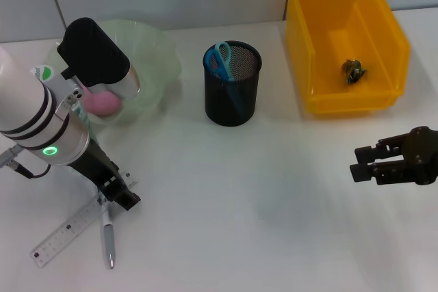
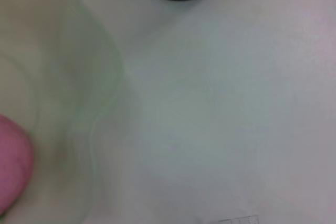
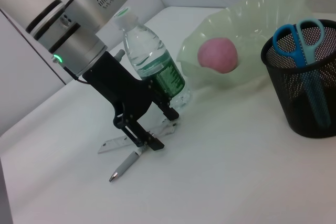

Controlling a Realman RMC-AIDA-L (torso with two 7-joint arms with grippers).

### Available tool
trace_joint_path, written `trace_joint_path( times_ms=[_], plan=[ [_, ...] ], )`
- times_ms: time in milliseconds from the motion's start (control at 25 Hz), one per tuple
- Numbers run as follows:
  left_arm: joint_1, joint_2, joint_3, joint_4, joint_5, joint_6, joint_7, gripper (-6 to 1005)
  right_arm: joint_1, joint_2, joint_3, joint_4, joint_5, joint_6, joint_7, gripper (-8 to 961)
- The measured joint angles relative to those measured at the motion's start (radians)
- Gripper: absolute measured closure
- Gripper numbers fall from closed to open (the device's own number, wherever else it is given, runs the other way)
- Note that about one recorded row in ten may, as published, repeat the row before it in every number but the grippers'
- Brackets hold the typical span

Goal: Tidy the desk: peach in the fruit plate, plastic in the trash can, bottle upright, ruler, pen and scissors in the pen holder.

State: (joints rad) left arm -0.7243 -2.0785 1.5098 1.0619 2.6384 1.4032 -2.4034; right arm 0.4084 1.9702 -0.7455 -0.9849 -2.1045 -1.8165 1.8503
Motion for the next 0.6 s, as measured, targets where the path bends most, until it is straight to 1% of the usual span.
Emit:
trace_joint_path(
  times_ms=[600],
  plan=[
    [-0.002, 0.000, 0.011, -0.002, 0.000, -0.008, 0.002, 277, 0.000, 0.001, 0.000, 0.002, 0.000, 0.010, 0.000, 446]
  ],
)
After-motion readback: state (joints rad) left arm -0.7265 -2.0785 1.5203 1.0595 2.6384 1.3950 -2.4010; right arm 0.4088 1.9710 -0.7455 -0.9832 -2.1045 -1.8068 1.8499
